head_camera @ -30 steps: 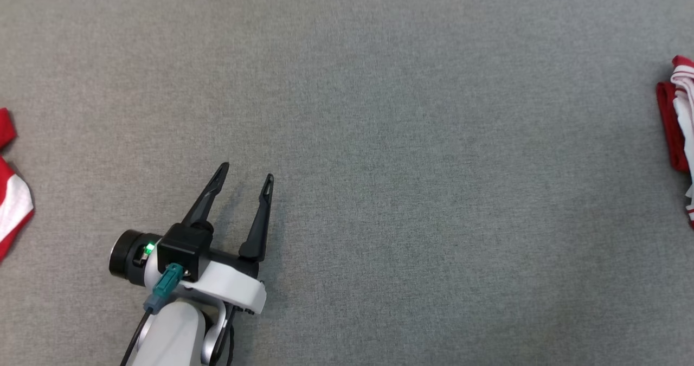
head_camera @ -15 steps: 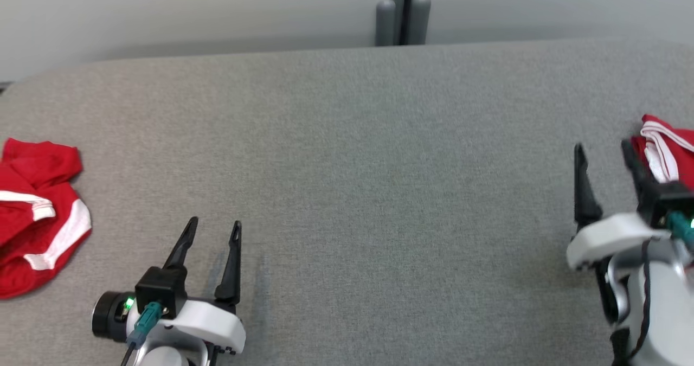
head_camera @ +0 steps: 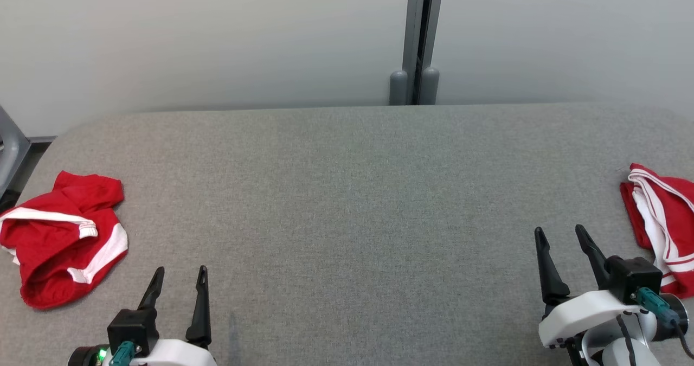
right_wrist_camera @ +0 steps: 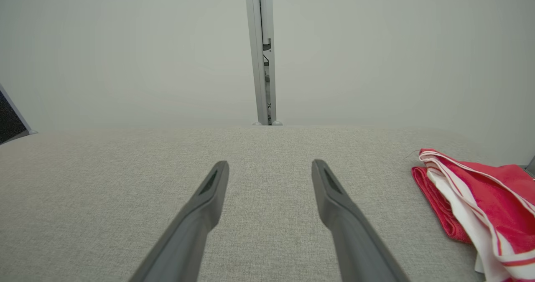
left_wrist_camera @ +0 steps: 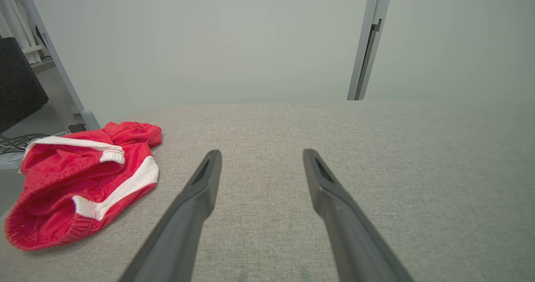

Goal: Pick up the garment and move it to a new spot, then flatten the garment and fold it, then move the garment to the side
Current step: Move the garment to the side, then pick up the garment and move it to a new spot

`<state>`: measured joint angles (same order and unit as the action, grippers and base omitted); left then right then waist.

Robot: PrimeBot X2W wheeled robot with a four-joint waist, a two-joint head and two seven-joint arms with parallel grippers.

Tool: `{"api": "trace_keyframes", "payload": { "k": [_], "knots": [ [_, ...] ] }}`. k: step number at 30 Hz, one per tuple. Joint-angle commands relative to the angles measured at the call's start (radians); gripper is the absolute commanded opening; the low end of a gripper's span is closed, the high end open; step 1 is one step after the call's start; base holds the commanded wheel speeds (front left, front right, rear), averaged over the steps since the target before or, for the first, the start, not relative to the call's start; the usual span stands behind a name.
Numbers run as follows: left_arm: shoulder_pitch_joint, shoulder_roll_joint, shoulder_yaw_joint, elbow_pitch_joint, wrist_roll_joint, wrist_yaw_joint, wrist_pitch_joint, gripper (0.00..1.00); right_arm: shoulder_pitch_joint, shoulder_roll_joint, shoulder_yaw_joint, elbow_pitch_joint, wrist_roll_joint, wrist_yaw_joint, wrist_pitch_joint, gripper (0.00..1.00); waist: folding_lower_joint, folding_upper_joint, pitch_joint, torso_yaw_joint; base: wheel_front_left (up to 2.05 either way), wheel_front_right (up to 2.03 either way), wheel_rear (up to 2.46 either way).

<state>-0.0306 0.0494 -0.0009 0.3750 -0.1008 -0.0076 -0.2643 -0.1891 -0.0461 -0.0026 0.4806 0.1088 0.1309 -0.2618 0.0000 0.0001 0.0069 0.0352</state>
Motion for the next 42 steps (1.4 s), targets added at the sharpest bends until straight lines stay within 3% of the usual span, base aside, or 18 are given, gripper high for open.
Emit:
{"api": "trace_keyframes", "payload": {
  "k": [1,15,22,29,42],
  "knots": [
    [0.009,0.003,0.007,-0.002,-0.003,0.009,0.000,1.00,0.015,-0.009,0.000,-0.008,0.017,0.000,-0.004,1.00,0.0000,-0.0001,-0.013,-0.002,0.00,0.00,0.00],
    [0.045,0.003,0.032,0.000,-0.007,0.006,0.000,1.00,0.052,-0.008,0.038,-0.030,0.042,0.000,-0.004,1.00,0.0000,-0.0001,-0.054,-0.010,0.00,0.00,0.00],
    [0.040,0.003,0.028,0.001,-0.014,0.016,0.000,1.00,0.055,-0.008,0.050,-0.020,0.039,0.000,-0.004,1.00,0.0000,-0.0001,-0.045,0.026,0.00,0.00,0.00],
    [0.034,0.004,0.057,0.007,-0.002,0.015,0.000,1.00,0.065,-0.007,0.068,-0.017,0.053,0.000,-0.004,1.00,0.0000,-0.0001,-0.034,0.120,0.00,0.00,0.00],
    [0.048,0.003,0.142,0.016,0.020,-0.001,0.000,1.00,0.061,-0.008,0.143,-0.013,0.081,0.000,-0.004,1.00,0.0000,-0.0001,-0.010,0.412,0.00,0.00,0.00]
  ]
}}
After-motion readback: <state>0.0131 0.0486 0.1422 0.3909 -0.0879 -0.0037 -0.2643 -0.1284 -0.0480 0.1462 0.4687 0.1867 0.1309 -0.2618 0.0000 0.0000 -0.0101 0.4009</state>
